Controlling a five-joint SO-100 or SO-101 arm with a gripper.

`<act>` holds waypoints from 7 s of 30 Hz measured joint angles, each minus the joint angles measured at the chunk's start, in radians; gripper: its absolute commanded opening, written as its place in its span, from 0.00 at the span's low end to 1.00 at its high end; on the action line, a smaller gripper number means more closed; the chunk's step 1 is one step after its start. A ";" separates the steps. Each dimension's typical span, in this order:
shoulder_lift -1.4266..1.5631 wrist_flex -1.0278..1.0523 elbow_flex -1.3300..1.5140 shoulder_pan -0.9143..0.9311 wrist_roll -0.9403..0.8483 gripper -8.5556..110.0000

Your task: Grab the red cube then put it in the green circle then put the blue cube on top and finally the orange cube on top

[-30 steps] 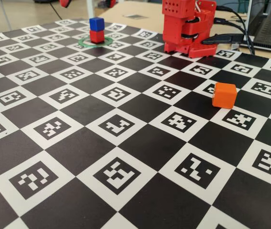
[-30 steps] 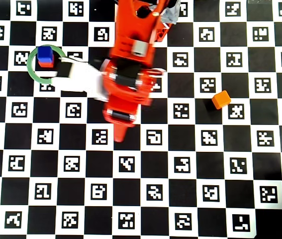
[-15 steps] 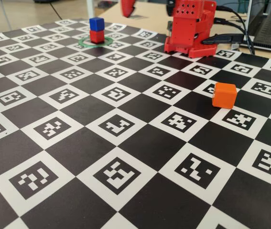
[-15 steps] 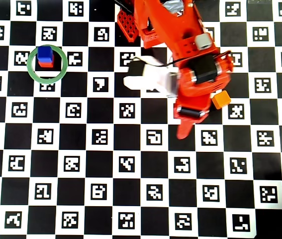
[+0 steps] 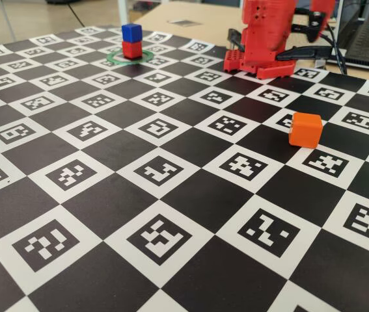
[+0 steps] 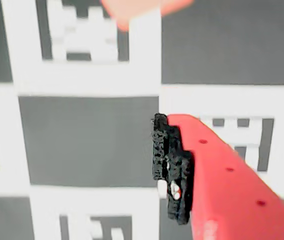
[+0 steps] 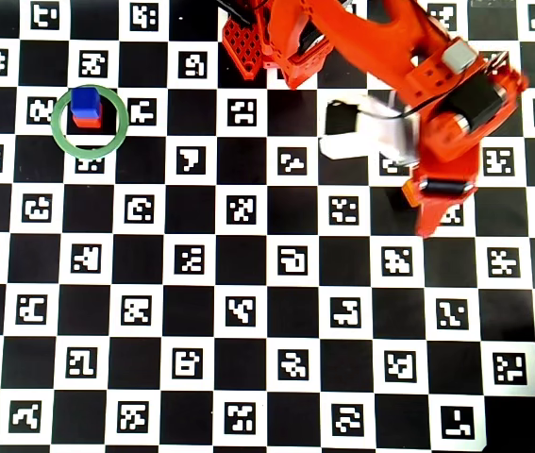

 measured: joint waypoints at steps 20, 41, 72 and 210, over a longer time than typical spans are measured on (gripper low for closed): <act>0.002 -0.291 0.324 -0.044 -0.015 0.42; 0.002 -0.483 0.500 -0.014 -0.048 0.43; -0.060 -0.594 0.574 -0.025 -0.110 0.44; -0.089 0.184 -0.210 1.921 -1.950 0.06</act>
